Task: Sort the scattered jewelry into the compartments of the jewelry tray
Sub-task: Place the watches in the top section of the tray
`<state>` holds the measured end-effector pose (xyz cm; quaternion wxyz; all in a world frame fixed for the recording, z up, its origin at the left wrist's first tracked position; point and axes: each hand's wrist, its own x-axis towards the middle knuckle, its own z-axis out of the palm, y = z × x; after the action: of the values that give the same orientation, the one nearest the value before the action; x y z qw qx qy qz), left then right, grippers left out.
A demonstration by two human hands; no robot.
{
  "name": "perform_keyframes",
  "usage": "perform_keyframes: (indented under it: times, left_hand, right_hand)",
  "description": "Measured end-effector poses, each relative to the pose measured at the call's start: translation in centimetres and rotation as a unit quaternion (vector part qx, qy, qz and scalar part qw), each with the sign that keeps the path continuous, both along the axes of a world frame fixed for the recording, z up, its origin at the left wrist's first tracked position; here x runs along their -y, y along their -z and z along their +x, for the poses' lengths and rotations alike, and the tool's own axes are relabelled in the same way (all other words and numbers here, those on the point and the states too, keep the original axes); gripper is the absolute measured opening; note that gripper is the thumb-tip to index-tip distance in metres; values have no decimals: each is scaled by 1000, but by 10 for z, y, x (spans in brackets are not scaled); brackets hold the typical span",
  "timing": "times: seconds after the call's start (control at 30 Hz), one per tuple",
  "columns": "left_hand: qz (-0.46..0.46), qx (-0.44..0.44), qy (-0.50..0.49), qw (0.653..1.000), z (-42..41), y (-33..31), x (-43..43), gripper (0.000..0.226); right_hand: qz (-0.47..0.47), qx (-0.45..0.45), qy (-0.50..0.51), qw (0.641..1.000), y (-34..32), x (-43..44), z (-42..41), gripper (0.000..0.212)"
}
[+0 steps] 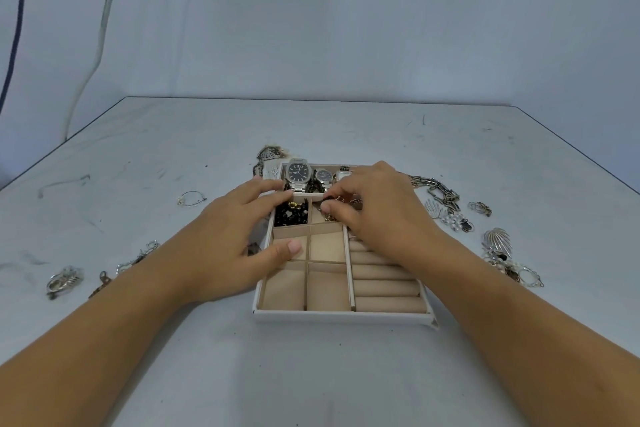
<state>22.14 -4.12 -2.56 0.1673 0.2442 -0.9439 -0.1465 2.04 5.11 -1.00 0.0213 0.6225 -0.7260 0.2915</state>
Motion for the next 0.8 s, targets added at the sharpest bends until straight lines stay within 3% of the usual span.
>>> perform_keyframes:
  times: [0.2, 0.4, 0.57, 0.8]
  left_hand:
    - [1, -1, -2, 1000, 1, 0, 0, 79]
    - [0, -8, 2, 1000, 0, 0, 0, 79]
    - [-2, -6, 3, 1000, 0, 1, 1, 79]
    - [1, -6, 2, 1000, -3, -5, -3, 79]
  right_hand:
    - [33, -51, -16, 998, 0, -1, 0, 24]
    - [-10, -37, -16, 999, 0, -4, -3, 12]
    - [58, -67, -42, 995, -1, -7, -7, 28]
    - [9, -23, -38, 999, -16, -28, -26, 22]
